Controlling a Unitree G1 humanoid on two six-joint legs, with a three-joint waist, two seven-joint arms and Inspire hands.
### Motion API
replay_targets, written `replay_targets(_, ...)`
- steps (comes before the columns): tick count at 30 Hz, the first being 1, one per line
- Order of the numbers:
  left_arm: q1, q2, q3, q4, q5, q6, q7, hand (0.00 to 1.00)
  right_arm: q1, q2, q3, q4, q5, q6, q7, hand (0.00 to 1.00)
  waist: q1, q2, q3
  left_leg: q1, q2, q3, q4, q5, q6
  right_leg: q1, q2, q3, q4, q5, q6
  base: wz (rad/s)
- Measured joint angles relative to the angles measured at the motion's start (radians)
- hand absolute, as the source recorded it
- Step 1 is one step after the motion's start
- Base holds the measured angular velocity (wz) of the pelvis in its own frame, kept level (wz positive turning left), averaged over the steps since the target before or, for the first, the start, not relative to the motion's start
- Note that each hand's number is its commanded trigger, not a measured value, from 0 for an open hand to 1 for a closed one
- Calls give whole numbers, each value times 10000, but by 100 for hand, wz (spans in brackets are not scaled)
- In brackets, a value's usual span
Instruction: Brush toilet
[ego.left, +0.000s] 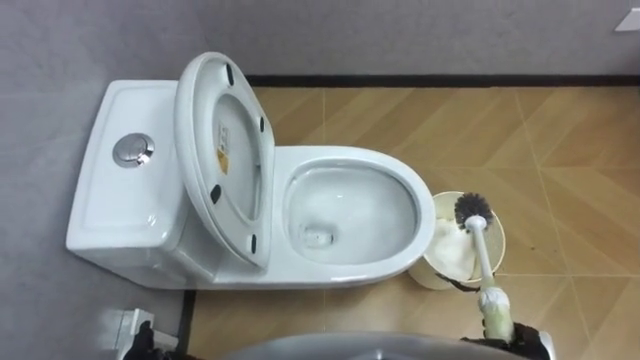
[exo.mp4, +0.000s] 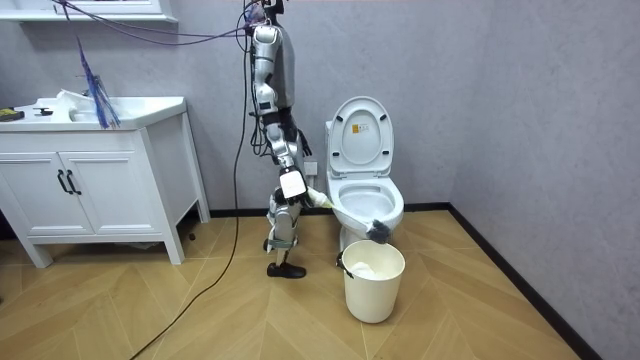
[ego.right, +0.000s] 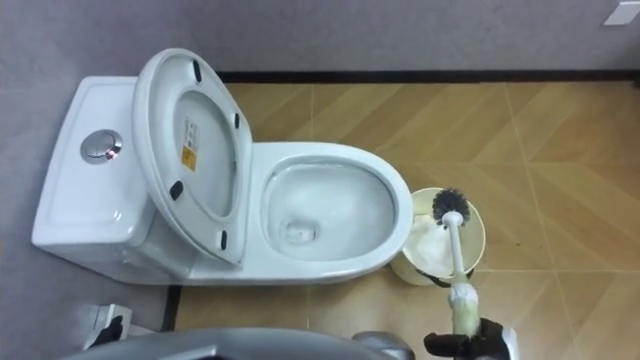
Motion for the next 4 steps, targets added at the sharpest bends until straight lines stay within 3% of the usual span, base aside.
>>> replay_targets(4,1,-7,0,0,1,0,0,0,-10,3,1,157,149,0,295,0,5,-4,4,-38,15,5,-37,-20,-27,-5,14,-40,14,0,0,2)
